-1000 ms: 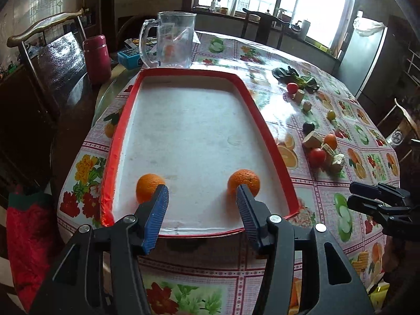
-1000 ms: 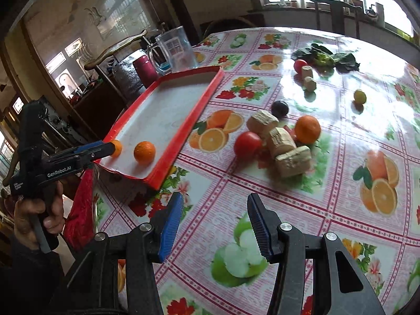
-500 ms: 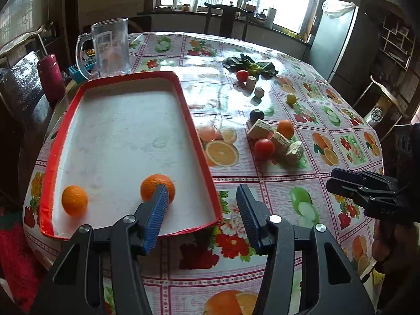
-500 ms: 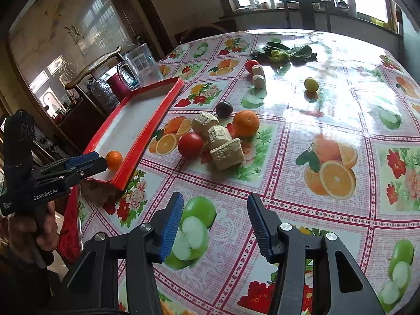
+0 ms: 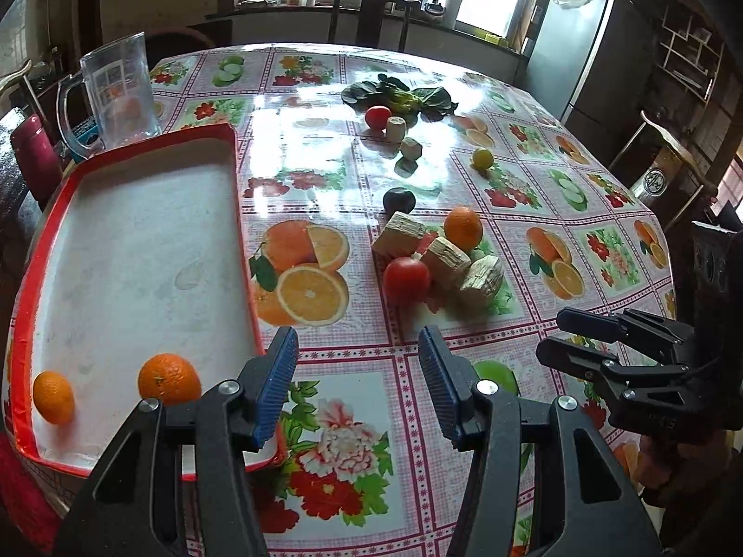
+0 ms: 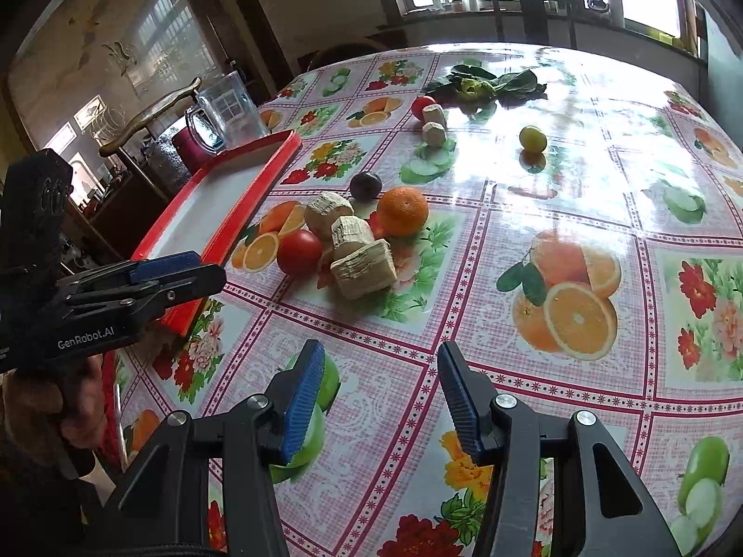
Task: Organize fruits
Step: 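Grasp the red tomato with the left tool while the right tool grasps a beige block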
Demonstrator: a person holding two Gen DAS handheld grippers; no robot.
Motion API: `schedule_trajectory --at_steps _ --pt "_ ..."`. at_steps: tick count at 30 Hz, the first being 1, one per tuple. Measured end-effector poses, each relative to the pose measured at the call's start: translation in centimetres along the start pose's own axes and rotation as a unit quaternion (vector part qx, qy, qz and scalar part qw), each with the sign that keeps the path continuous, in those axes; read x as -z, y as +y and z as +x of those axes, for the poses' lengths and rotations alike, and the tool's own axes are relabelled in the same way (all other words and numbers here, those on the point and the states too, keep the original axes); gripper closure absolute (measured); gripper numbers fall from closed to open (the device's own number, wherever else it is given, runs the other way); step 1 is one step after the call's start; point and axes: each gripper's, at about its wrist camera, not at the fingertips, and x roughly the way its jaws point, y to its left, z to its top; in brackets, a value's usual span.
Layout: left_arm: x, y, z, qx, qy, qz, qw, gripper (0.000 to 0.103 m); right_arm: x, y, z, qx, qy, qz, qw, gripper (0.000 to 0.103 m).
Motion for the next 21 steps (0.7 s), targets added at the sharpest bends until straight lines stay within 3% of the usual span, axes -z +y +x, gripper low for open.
schedule_trajectory --at_steps 12,18,21 --pt "-2.6 -1.7 5.4 0.018 0.026 0.006 0.9995 0.051 -1.1 -0.6 1.1 -0.003 0.005 0.001 1.000 0.051" --pt "-2.3 -1.1 5.6 0.050 0.026 0.003 0.9984 0.074 -2.1 0.2 2.4 -0.004 0.006 -0.011 1.000 0.051" --pt "-2.2 -0.9 4.7 0.035 0.015 0.014 0.9992 0.074 -2.8 0.9 3.5 0.008 0.002 -0.028 1.000 0.051"
